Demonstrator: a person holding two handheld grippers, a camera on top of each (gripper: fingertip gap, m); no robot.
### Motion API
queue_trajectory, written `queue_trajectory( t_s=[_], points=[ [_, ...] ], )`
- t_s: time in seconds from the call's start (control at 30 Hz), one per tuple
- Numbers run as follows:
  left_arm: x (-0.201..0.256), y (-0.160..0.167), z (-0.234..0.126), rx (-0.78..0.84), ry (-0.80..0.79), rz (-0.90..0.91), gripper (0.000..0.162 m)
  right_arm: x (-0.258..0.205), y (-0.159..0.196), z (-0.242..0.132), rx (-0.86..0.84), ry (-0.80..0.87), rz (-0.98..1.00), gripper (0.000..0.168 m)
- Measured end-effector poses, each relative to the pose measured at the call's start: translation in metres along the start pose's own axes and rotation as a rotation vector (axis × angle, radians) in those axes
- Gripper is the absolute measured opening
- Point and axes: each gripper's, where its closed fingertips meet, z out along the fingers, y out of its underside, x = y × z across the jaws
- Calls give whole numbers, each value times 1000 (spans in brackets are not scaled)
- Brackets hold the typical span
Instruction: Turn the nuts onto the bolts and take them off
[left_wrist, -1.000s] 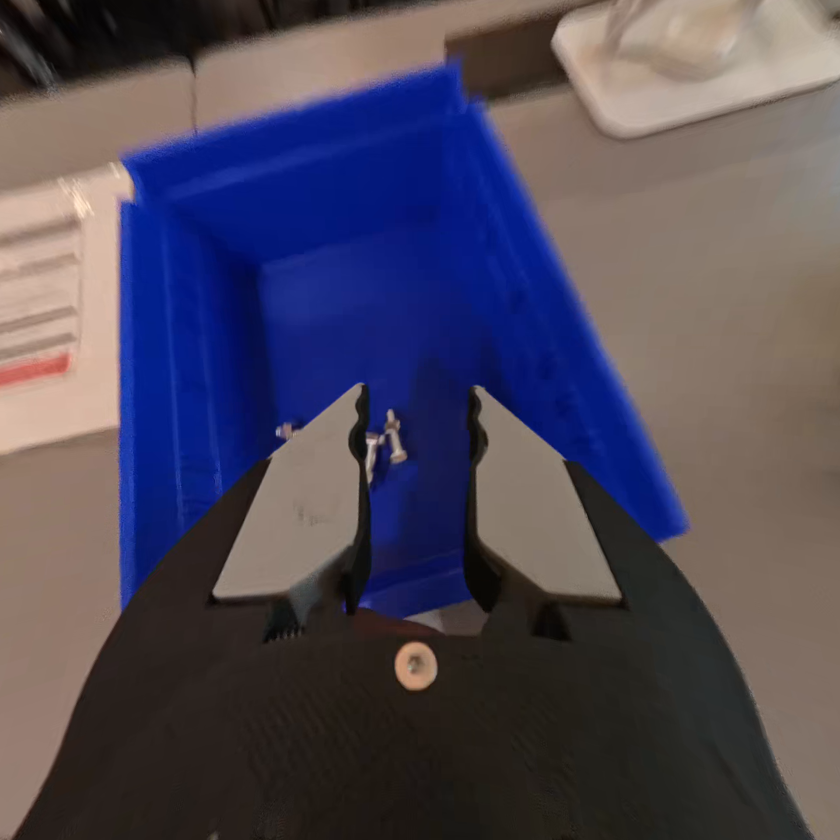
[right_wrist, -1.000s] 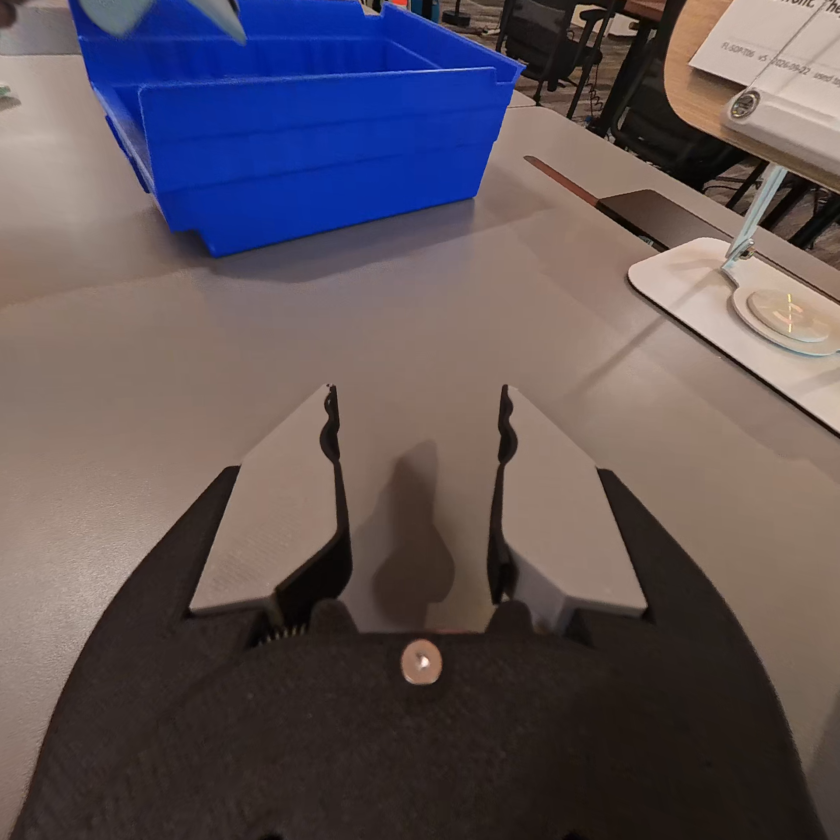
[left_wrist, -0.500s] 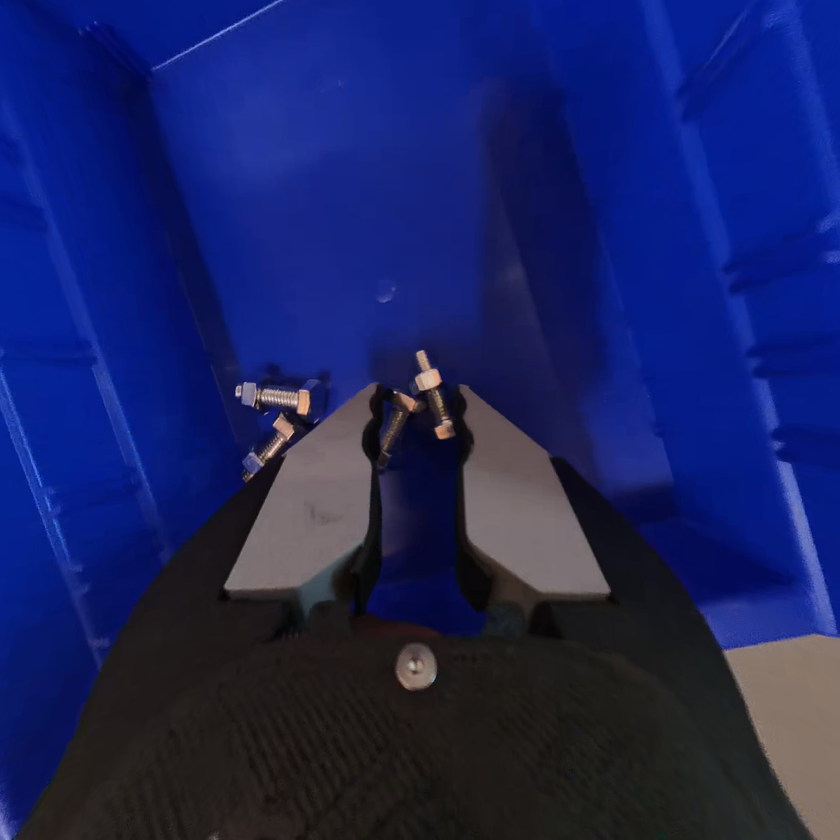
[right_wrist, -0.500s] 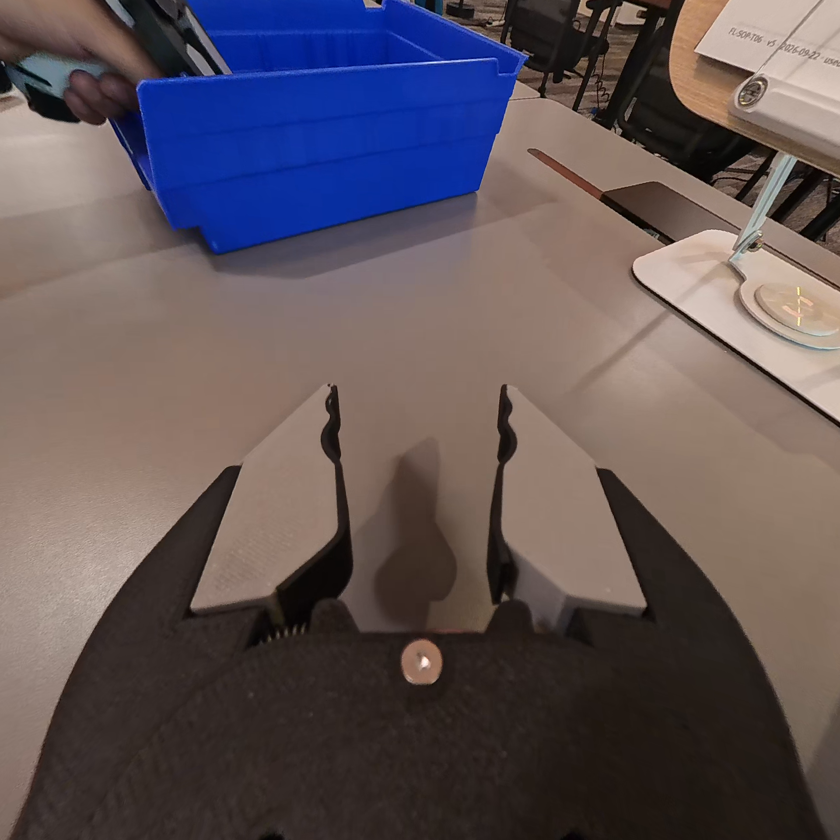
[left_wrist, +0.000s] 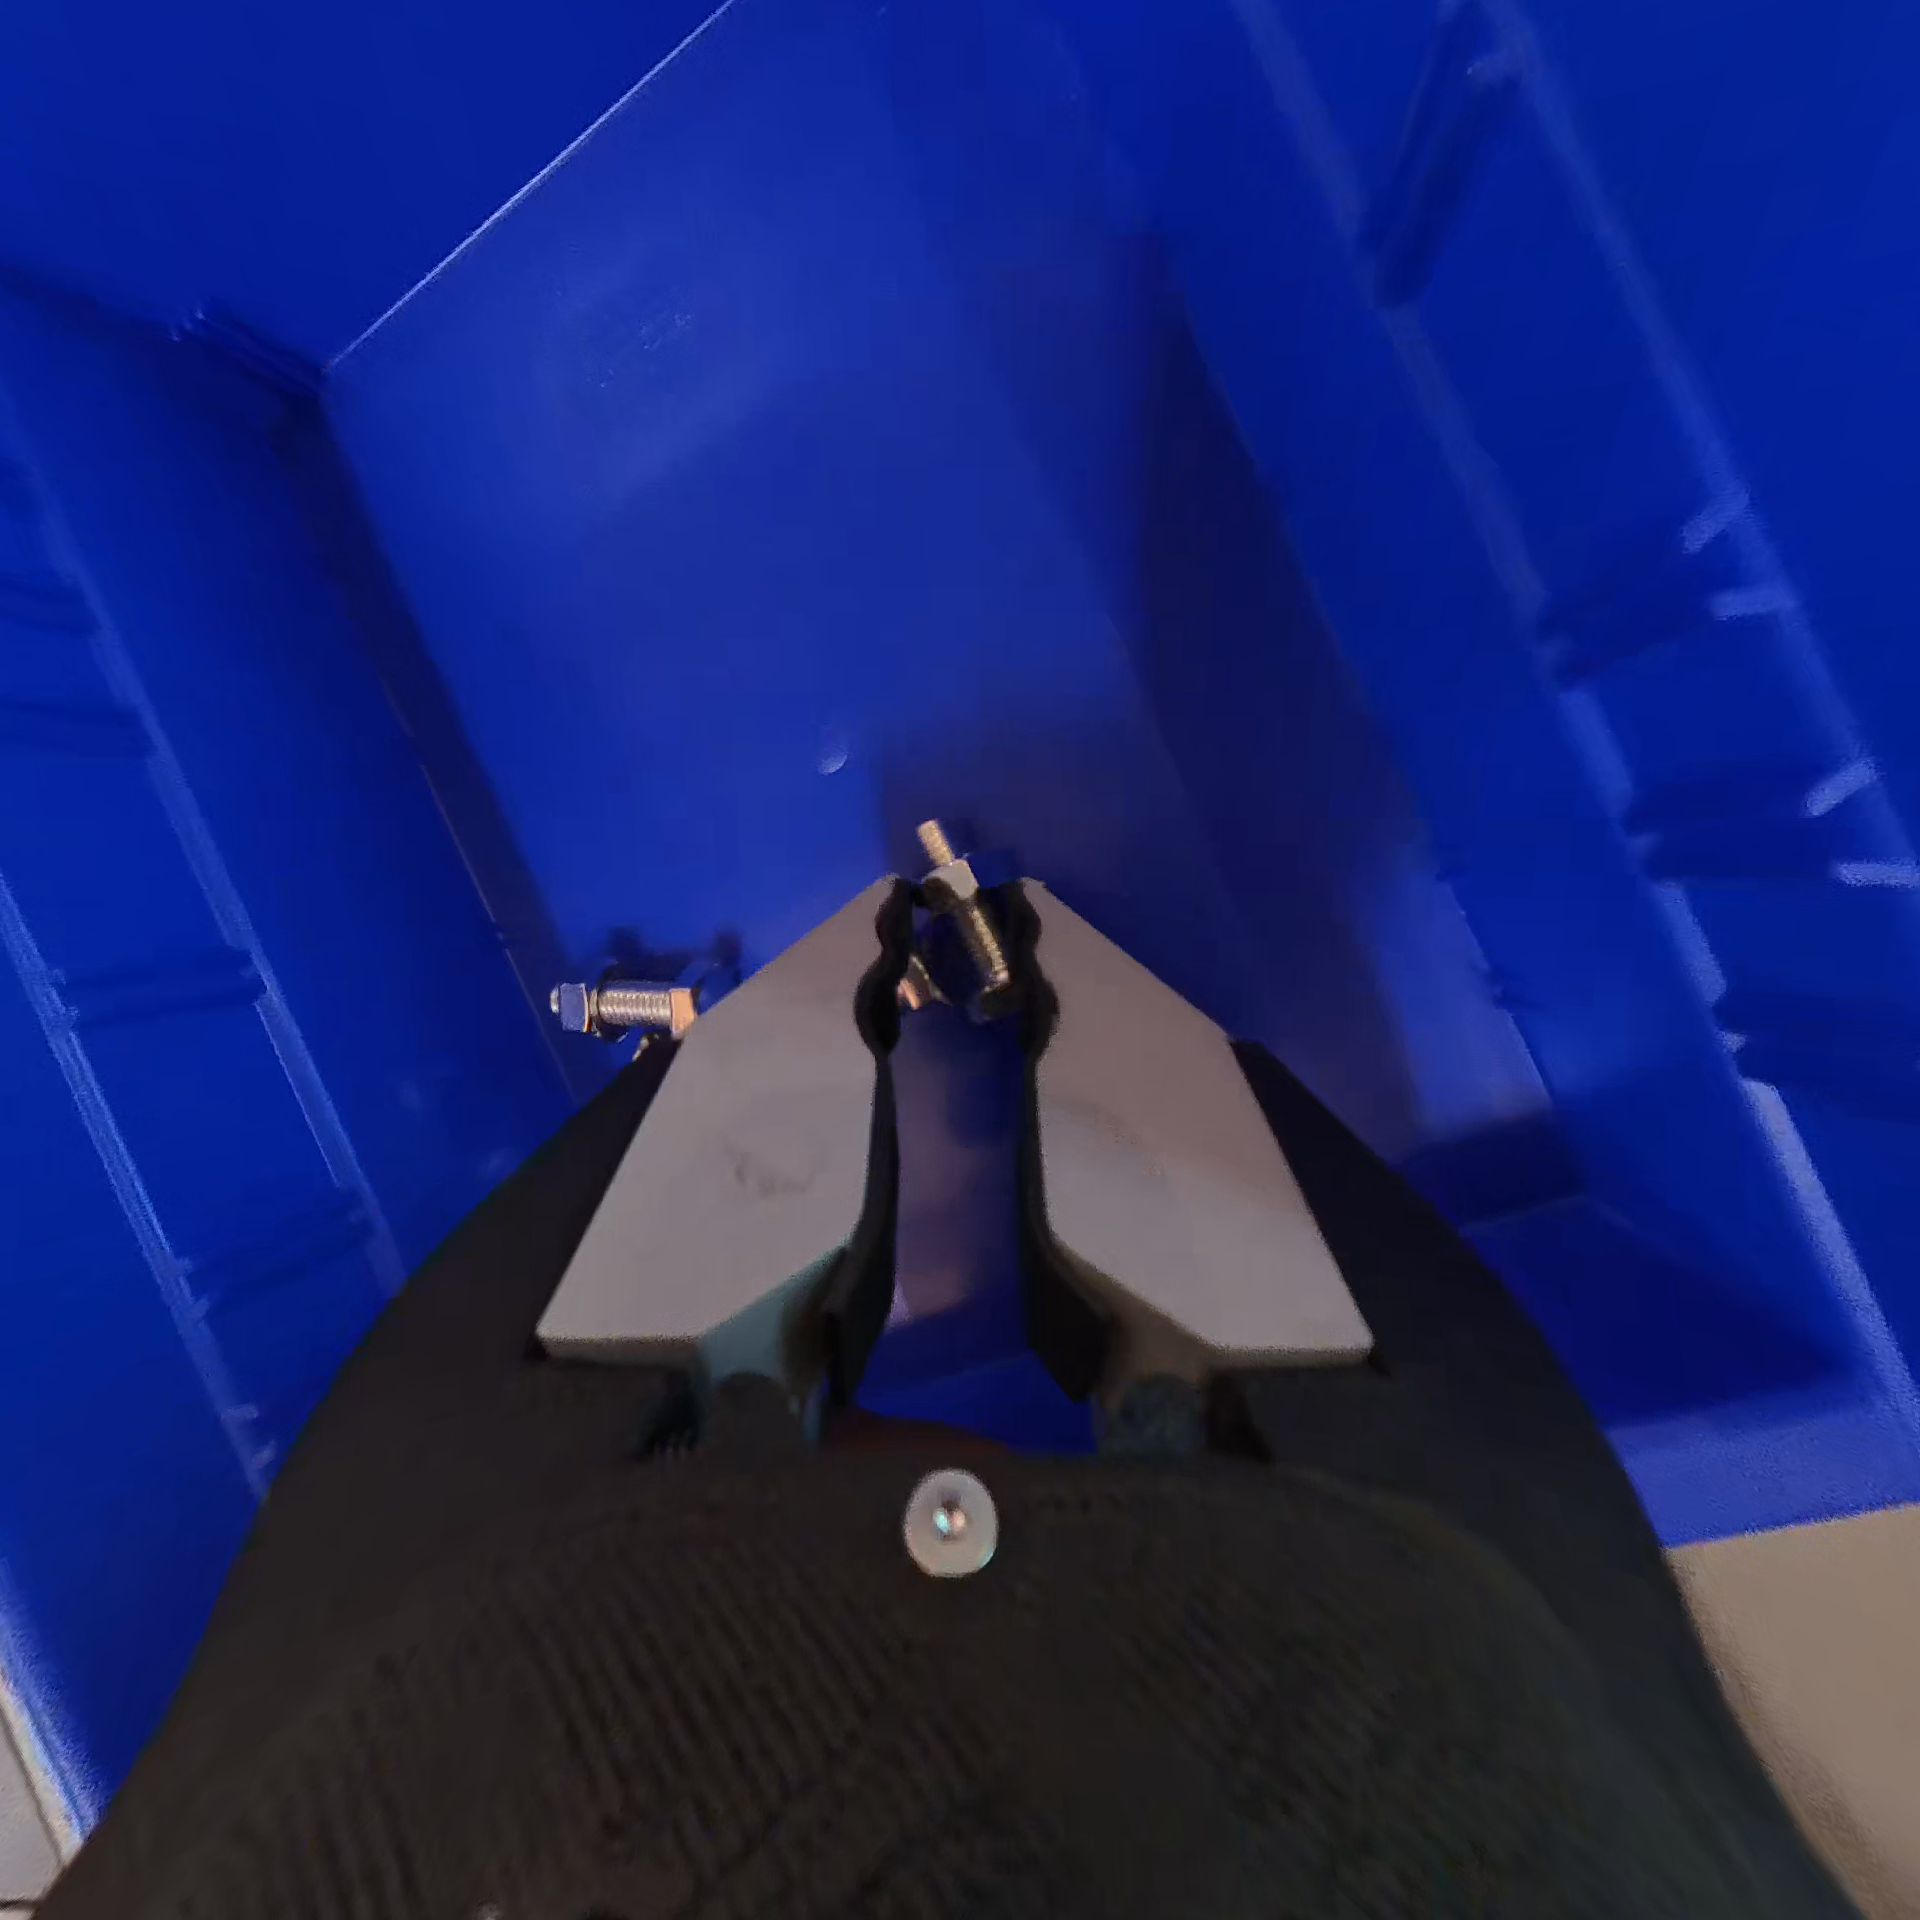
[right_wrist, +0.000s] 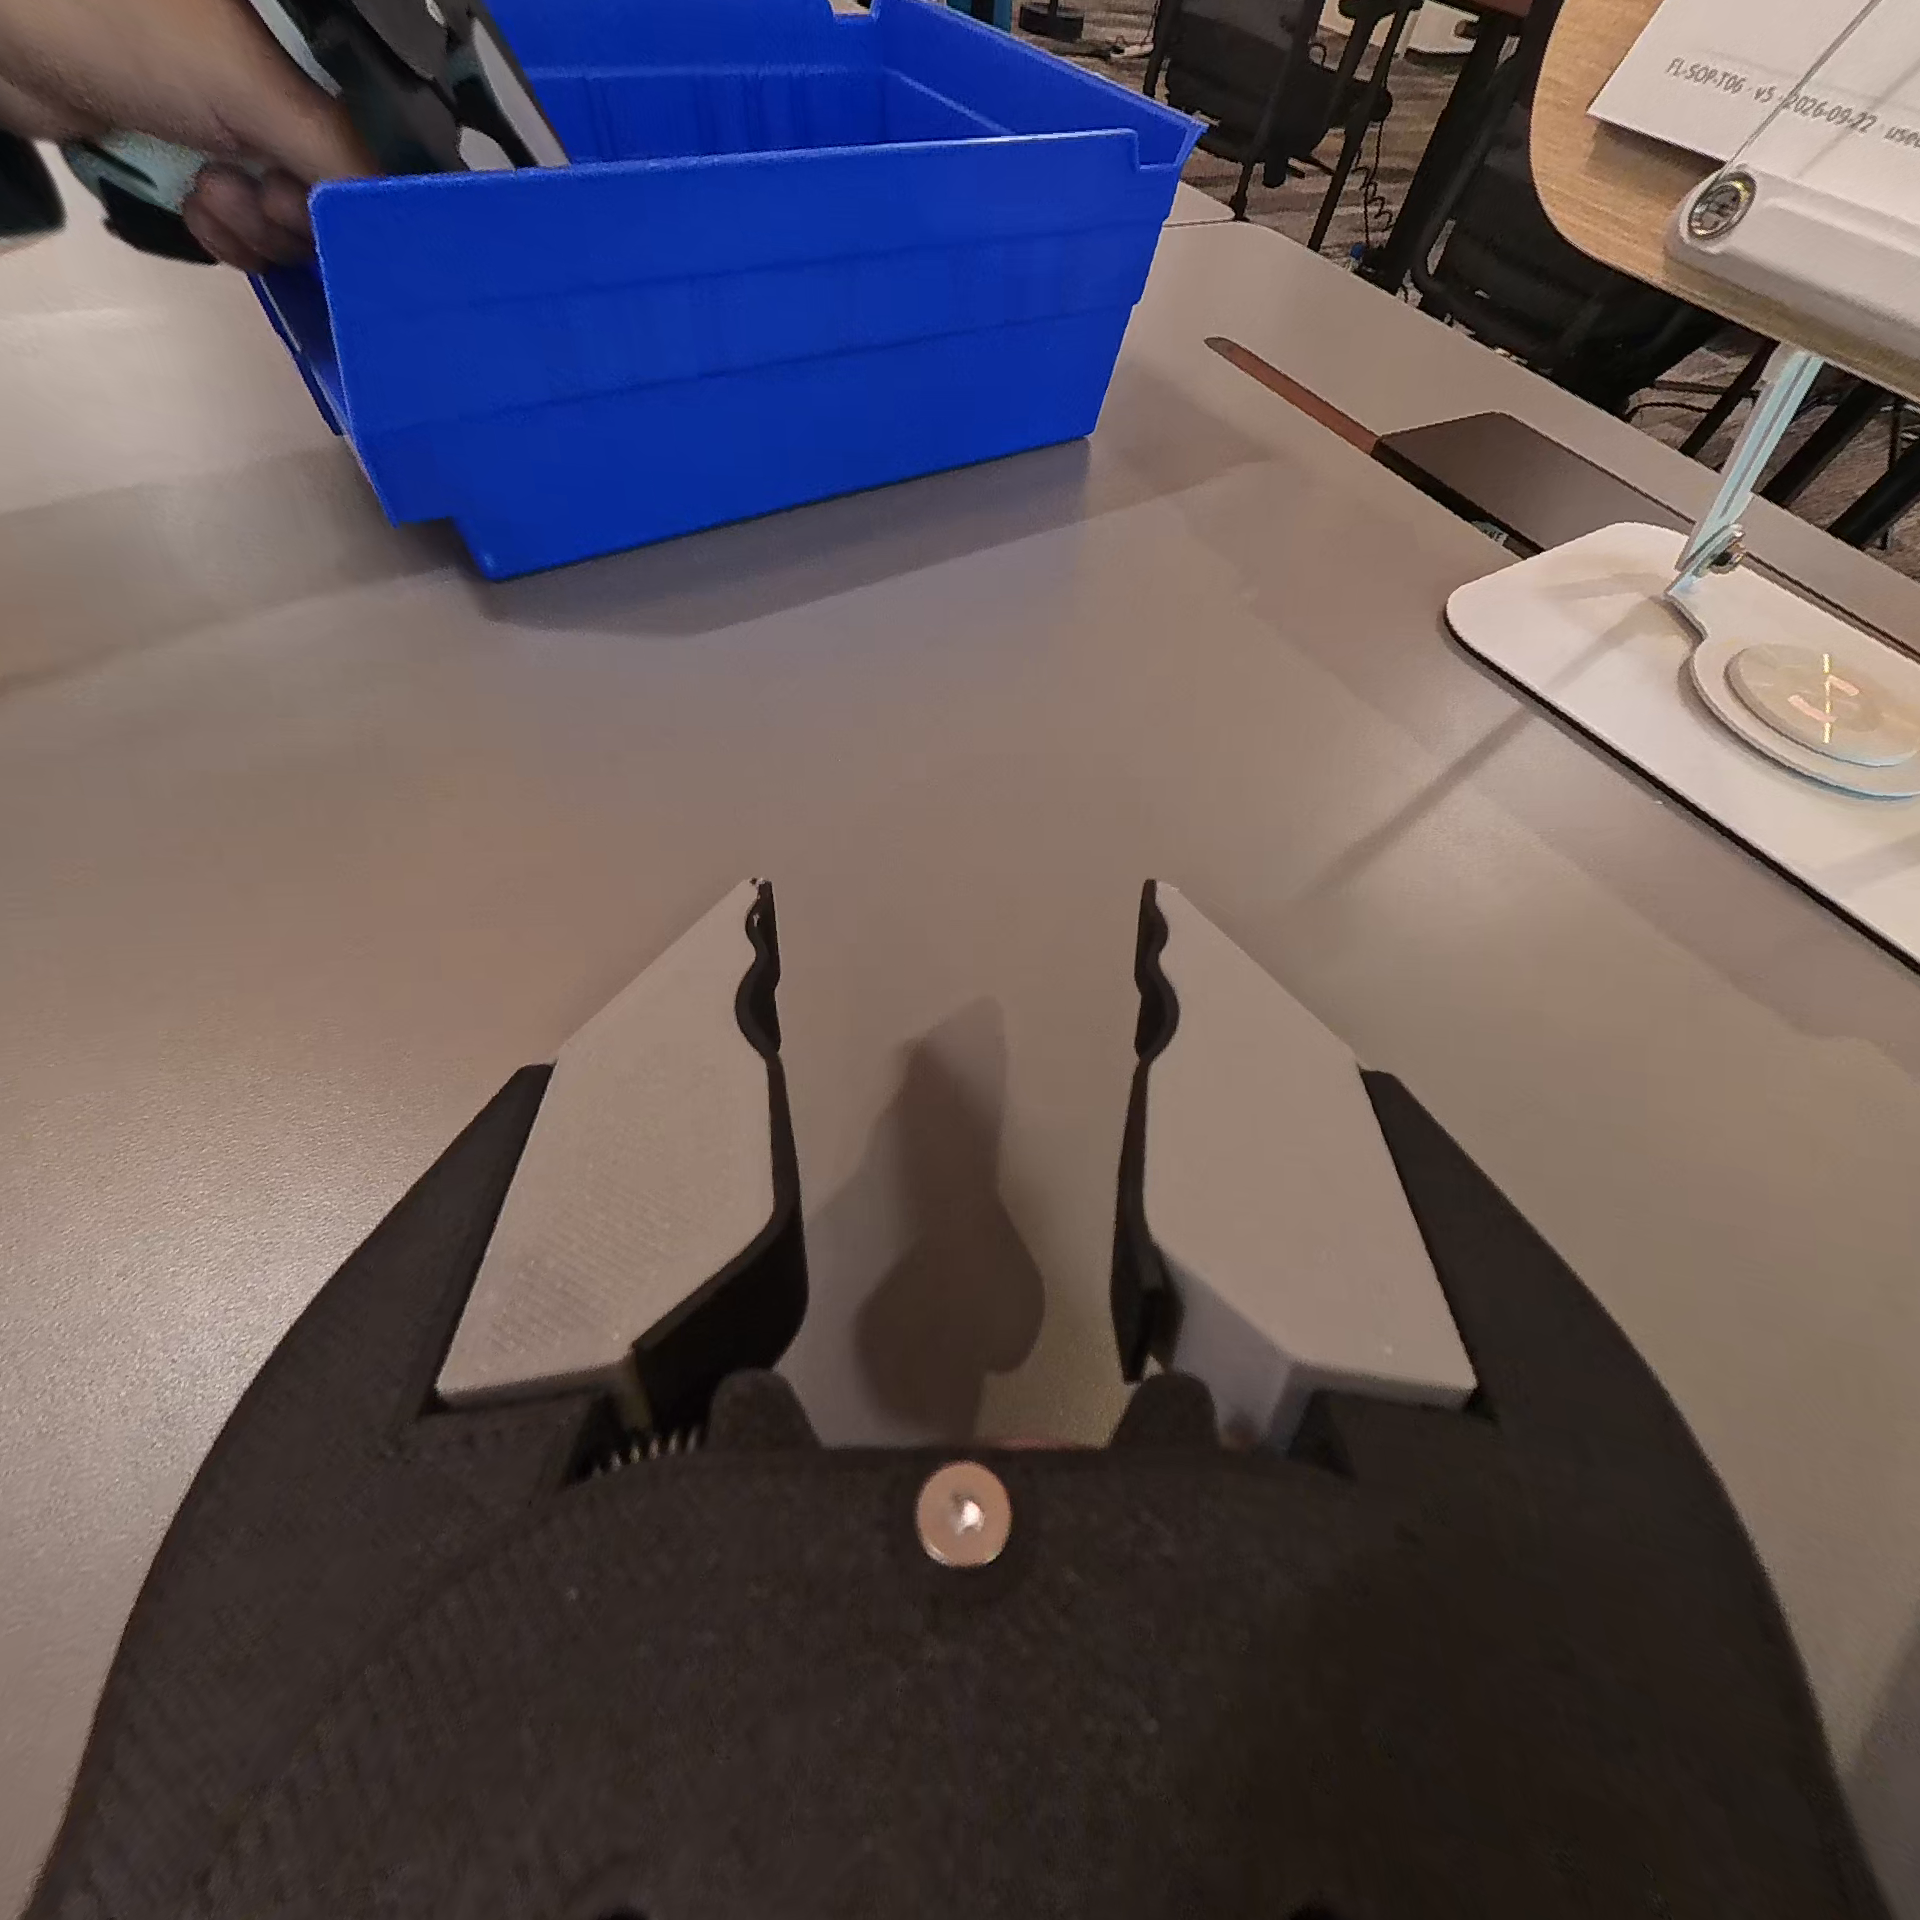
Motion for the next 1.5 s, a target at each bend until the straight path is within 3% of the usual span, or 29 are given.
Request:
queue_trajectory(
  t_s=[0.23,0.5,0.93,1.2,1.5],
  points=[
    [-15,-13,-12,124,-85,-38,16,1,0,-2,3,1,4,66],
    [-25,-22,-37,324,-40,-209,16,1,1,-1,0,5,-6,66],
    [-10,-53,-95,687,287,-442,16,4,0,-2,8,8,20,66],
    [4,-64,-116,752,347,-418,16,5,-1,-3,14,12,24,65],
    [44,-83,-167,896,498,-356,15,3,-6,-6,50,-5,48,65]
  ],
)
